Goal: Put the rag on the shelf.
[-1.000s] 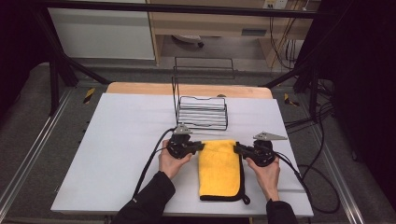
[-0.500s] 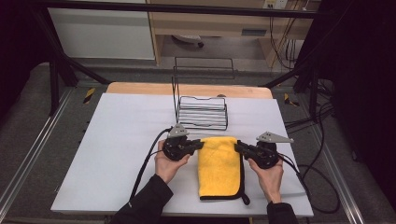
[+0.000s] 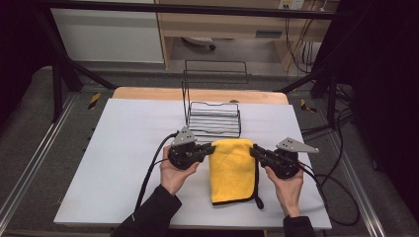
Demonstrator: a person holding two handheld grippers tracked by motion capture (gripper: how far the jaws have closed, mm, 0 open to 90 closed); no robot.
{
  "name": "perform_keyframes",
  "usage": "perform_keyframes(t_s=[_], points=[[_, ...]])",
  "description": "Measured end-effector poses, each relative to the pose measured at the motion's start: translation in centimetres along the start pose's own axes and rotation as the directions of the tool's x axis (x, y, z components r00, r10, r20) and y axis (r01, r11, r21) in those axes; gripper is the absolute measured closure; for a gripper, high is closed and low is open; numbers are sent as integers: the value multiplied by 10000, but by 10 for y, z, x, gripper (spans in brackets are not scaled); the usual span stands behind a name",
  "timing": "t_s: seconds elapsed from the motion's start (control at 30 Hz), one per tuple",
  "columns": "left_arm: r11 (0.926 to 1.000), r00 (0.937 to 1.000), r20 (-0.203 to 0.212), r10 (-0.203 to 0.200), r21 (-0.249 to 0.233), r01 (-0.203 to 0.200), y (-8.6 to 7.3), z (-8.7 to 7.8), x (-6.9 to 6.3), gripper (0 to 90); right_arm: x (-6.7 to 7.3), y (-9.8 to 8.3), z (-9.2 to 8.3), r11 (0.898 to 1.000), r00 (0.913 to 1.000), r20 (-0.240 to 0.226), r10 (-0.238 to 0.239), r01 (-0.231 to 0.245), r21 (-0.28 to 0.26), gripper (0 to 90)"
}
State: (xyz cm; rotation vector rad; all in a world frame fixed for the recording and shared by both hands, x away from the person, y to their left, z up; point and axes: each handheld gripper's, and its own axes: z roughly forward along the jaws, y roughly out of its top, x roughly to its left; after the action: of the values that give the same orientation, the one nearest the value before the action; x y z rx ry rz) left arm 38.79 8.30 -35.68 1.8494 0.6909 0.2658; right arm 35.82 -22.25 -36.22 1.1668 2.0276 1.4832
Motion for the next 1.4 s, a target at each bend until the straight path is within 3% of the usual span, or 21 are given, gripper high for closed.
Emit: perform_keyframes(t_s=[0.4, 0.8, 0.97, 1.4], points=[[9943, 9986, -334, 401, -970, -432, 15, -17, -8, 833, 14, 17, -15, 9938, 9986, 199, -482, 500, -991, 799], [9836, 9958, -609, 688, -1629, -780, 36, -34, -11, 833, 28, 39, -24, 9776, 9950, 451, -896, 965, -1873, 800], [9780, 9953, -754, 600, -1951, -737, 44, -39, -9, 833, 32, 48, -24, 9711, 9927, 592, -1049, 1151, -2091, 799], [9518, 9908, -1224, 570, -2928, -909, 71, -56, 0, 833, 45, 80, -20, 9397, 9891, 835, -1212, 1414, -3114, 799]])
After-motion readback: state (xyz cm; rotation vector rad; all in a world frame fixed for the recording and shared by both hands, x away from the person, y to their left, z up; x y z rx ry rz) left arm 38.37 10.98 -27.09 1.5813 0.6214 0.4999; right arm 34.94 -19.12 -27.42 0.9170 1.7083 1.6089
